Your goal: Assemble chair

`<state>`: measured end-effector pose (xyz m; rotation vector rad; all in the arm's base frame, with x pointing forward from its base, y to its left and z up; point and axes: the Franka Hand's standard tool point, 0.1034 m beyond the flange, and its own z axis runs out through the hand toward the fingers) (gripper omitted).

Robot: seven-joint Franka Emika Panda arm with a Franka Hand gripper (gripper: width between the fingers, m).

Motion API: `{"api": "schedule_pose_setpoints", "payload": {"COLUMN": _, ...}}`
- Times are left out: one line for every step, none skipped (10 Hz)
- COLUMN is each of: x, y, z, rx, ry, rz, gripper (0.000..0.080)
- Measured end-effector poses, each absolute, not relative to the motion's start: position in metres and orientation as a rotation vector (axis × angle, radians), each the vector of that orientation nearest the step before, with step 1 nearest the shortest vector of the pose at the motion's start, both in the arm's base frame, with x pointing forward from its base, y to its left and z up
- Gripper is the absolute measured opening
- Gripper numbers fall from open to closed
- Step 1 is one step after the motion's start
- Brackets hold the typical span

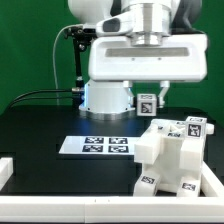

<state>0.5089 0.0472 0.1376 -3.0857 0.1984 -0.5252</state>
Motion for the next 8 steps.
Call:
{"api": "schedule_pose_setpoints", "payload": {"x": 0.502, "y": 0.043, "z": 0.132, "rx": -3.092, "ry": 0.2, "rz": -0.499, "gripper": 0.0281}}
{"api": "schedule_pose_setpoints", "payload": {"x": 0.502, "y": 0.041, "z": 0.132, "rx": -3.092, "ry": 0.206, "rz": -0.494, "gripper": 0.0281}}
{"api": "schedule_pose_setpoints", "payload": {"x": 0.502, "y": 0.042, "z": 0.132, "rx": -3.093, "ry": 0.201, "rz": -0.493, "gripper": 0.0281}}
{"api": "schedule_pose_setpoints", "payload": {"x": 0.503, "y": 0.043, "z": 0.131, "rx": -3.093, "ry": 0.199, "rz": -0.496, "gripper": 0.0281}}
{"api": "schedule_pose_setpoints", "payload": {"x": 0.505, "y": 0.048, "z": 0.129, "rx": -3.095, "ry": 0.181, "rz": -0.505, "gripper": 0.0281}}
{"api": "schedule_pose_setpoints", "payload": {"x": 0.505, "y": 0.049, "z": 0.124, "rx": -3.101, "ry": 0.17, "rz": -0.511, "gripper": 0.0281}}
{"api": "schedule_pose_setpoints", "payload": {"x": 0.51, "y": 0.049, "z": 0.124, "rx": -3.104, "ry": 0.161, "rz": -0.521, "gripper": 0.0281}}
{"api": "schedule_pose_setpoints", "payload": {"x": 0.518, "y": 0.051, "z": 0.126, "rx": -3.105, "ry": 0.146, "rz": -0.538, "gripper": 0.0281}}
